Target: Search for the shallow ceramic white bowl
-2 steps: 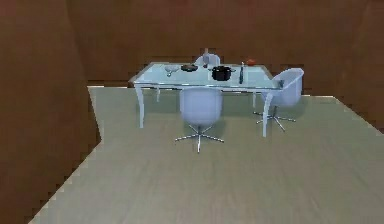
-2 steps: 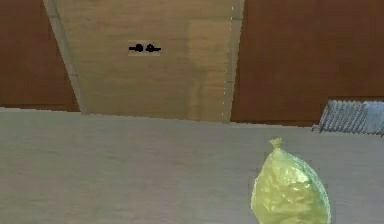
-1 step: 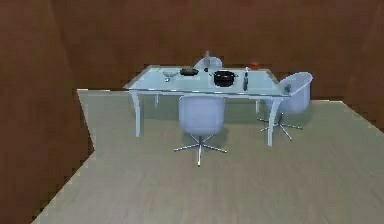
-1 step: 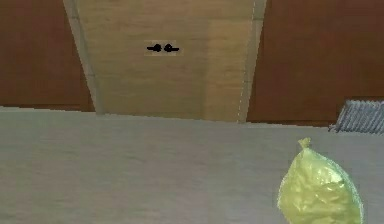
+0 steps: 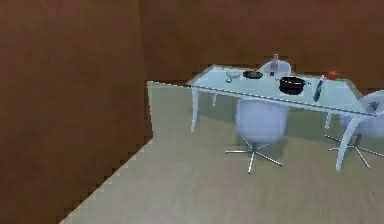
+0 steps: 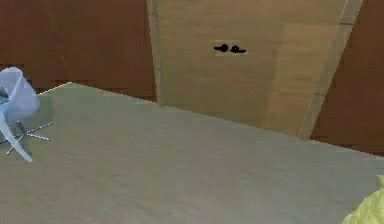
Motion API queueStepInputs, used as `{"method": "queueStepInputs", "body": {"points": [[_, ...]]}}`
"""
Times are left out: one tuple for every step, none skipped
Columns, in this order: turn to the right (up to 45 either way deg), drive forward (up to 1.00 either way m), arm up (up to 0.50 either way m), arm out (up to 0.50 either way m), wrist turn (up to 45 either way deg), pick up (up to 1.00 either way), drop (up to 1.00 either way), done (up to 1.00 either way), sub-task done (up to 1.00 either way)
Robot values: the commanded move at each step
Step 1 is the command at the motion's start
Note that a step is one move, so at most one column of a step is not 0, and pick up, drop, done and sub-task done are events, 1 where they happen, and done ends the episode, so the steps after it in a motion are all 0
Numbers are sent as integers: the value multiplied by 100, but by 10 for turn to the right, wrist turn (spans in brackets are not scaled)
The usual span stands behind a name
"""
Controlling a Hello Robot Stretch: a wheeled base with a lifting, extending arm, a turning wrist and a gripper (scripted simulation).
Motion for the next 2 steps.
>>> {"method": "queueStepInputs", "body": {"points": [[0, 100, 0, 0, 0, 0, 0, 0, 0], [0, 20, 0, 0, 0, 0, 0, 0, 0]]}}
